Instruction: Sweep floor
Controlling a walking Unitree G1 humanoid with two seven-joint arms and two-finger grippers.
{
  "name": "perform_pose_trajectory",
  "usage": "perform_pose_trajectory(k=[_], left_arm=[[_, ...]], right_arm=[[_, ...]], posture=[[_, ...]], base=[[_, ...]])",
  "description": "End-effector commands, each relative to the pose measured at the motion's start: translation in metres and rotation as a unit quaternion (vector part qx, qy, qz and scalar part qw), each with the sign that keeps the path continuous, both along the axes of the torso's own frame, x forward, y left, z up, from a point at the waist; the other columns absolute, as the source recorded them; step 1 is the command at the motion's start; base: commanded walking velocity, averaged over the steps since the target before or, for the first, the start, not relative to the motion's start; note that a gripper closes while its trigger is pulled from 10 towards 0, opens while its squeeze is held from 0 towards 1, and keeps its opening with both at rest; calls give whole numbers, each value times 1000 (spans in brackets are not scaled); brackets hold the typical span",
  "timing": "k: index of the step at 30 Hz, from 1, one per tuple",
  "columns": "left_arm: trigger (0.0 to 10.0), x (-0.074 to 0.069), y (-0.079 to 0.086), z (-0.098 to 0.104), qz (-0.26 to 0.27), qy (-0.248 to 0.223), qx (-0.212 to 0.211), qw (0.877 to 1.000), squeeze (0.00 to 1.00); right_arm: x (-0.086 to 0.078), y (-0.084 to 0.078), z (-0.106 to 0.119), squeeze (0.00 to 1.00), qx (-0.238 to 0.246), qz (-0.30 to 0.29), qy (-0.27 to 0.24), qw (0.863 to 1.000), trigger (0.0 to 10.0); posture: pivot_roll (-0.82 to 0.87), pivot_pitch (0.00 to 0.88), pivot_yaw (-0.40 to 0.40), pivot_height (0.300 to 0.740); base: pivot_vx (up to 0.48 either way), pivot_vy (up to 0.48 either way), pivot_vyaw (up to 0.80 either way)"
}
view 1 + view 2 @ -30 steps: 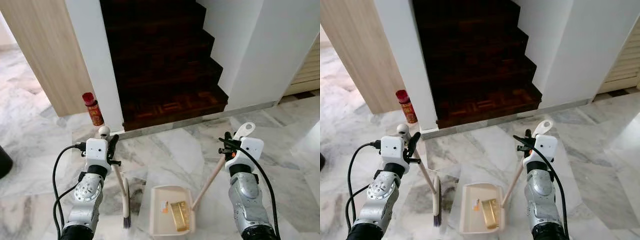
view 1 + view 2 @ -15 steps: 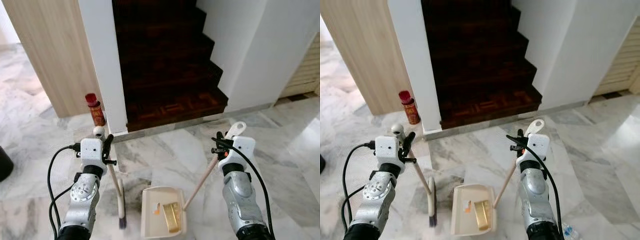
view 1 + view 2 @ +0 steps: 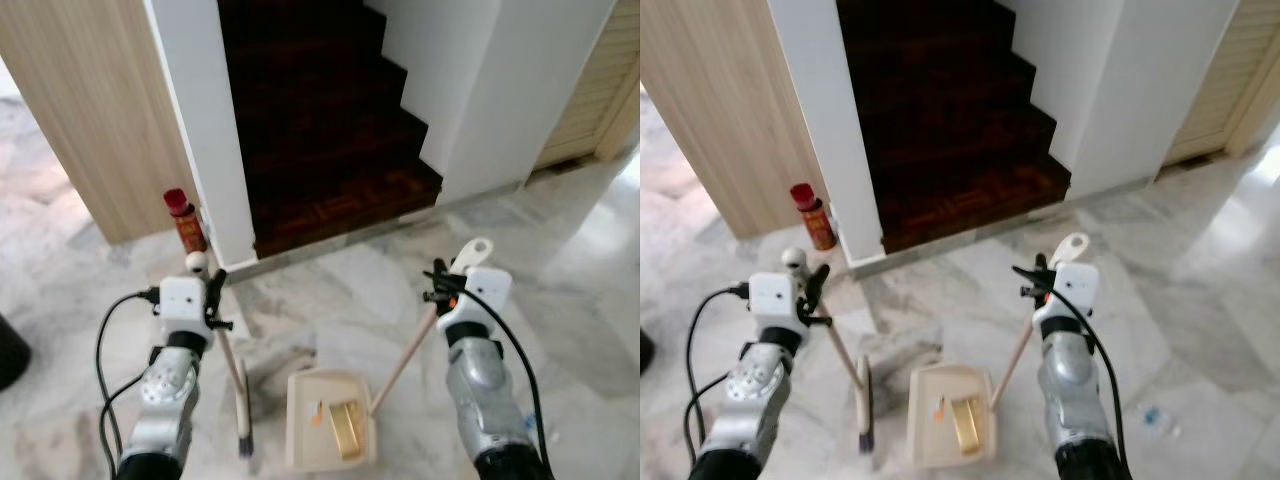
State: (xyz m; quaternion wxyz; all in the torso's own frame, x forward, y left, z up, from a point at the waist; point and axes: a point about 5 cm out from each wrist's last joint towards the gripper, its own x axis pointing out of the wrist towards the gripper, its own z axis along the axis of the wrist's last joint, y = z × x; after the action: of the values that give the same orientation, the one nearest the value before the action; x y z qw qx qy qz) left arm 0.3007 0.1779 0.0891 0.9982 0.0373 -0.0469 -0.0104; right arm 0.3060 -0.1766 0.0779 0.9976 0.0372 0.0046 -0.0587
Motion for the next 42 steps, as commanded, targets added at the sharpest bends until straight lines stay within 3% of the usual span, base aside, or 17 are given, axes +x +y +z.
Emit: perform_pose_trajectory(k=[1,42], left_arm=[[10000,3,3,12,4,-24,4,1000,0],[10000,2,2,11,-2,-20,6,1000,0]], right_arm=[[7,3,15,0,-4,7,-29,1000,10000],[9,9,16,0,-2,21,-28,999,10000]], posture=[[103,0,-8,740],[108,0,-3,740]], base=[[0,416,0],[0,416,0]])
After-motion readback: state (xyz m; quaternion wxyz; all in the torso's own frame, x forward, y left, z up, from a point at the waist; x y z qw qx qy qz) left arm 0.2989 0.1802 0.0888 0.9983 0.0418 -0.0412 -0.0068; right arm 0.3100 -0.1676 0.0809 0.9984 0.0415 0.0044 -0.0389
